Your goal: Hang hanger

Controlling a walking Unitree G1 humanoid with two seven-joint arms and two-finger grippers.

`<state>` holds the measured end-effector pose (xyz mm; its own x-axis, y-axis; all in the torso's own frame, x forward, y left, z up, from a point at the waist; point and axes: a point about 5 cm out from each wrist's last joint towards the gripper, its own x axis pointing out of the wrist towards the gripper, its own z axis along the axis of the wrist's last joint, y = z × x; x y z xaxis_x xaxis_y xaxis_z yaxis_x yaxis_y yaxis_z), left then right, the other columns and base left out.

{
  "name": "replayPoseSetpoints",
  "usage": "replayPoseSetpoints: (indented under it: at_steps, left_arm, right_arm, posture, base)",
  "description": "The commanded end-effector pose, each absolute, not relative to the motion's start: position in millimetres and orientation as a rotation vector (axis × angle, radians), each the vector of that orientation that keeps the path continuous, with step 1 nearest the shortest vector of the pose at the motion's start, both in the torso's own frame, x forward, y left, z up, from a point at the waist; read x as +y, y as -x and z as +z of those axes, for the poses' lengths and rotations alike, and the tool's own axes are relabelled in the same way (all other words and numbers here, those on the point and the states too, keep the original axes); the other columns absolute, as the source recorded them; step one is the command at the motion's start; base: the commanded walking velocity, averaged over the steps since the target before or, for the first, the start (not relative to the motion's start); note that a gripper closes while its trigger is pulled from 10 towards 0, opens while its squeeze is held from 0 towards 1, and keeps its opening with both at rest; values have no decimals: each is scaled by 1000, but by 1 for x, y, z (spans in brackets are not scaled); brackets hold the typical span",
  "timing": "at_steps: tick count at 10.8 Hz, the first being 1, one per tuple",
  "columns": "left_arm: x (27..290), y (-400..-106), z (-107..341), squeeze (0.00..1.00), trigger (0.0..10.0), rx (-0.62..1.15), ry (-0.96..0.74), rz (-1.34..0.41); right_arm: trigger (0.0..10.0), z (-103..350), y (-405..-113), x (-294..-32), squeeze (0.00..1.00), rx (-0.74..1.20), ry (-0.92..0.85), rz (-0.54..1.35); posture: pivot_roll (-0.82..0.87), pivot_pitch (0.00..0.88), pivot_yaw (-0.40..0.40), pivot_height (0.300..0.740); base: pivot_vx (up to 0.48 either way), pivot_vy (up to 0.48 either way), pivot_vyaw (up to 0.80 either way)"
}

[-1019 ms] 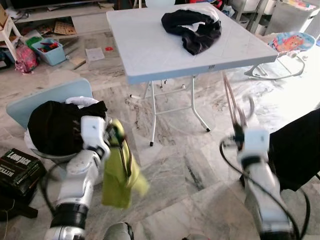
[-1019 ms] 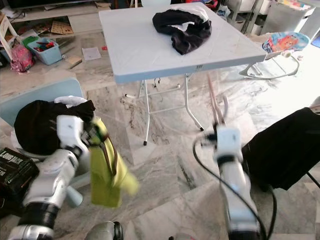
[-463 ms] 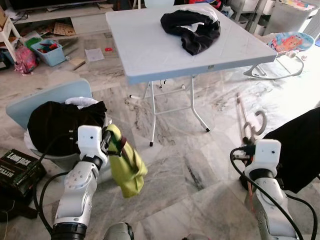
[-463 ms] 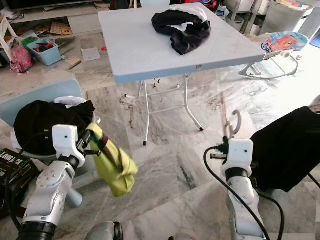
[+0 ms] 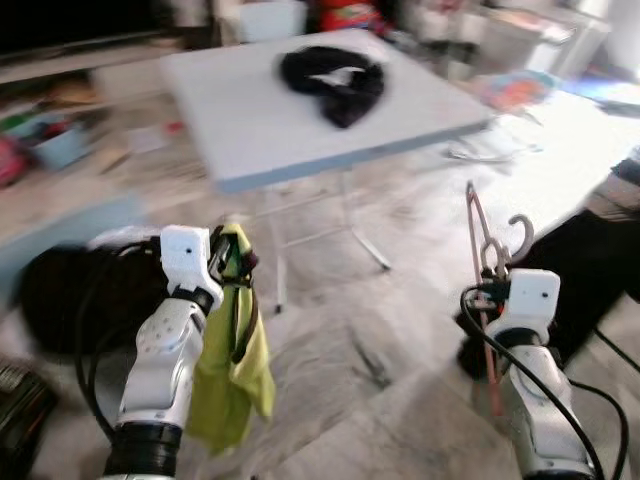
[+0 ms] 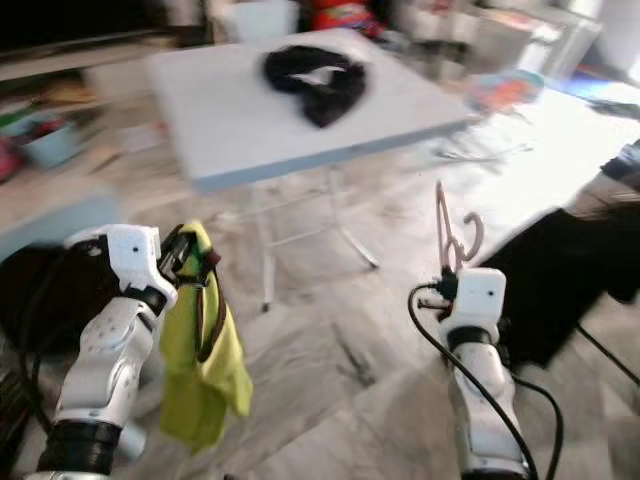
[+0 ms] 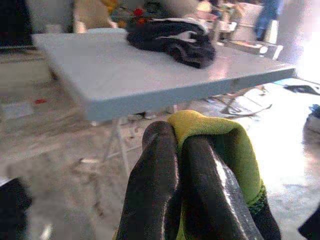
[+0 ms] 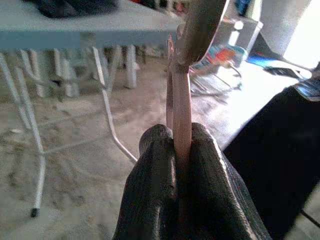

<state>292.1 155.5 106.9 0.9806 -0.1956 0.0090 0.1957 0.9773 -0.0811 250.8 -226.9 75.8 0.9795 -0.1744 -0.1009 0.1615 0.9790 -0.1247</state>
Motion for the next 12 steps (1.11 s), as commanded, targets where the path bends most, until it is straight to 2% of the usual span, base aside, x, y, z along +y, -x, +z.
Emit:
replayPoseSetpoints:
  at_steps: [1, 2, 6, 9, 12]
  left_arm:
    - [156, -296, 120, 0, 10000, -48, 79, -196]
    - [155, -297, 121, 0, 10000, -55, 83, -194]
    - [149, -301, 136, 0, 10000, -115, 64, -198]
    - [150, -310, 159, 0, 10000, -195, 59, -171]
    - [152, -311, 156, 0, 10000, -180, 63, -156]
  right_arm:
    - [10000, 79, -255, -223, 0, 94, 154, -156]
    - [10000, 77, -255, -215, 0, 90, 74, -73]
    - [10000, 84, -258, -191, 0, 49, 77, 29]
    - [10000, 91, -258, -190, 0, 27, 86, 84]
    - [10000, 91, -260, -190, 0, 27, 58, 88]
  posture:
    - [-104, 0, 24, 740]
    - [-103, 0, 23, 740]
    - [-98, 0, 16, 740]
    - [-97, 0, 11, 740]
    - [-99, 0, 10, 740]
  base:
    - [480, 0, 0]
    - [480, 0, 0]
    - [480, 0, 0]
    - [480, 0, 0]
    - [480, 0, 781]
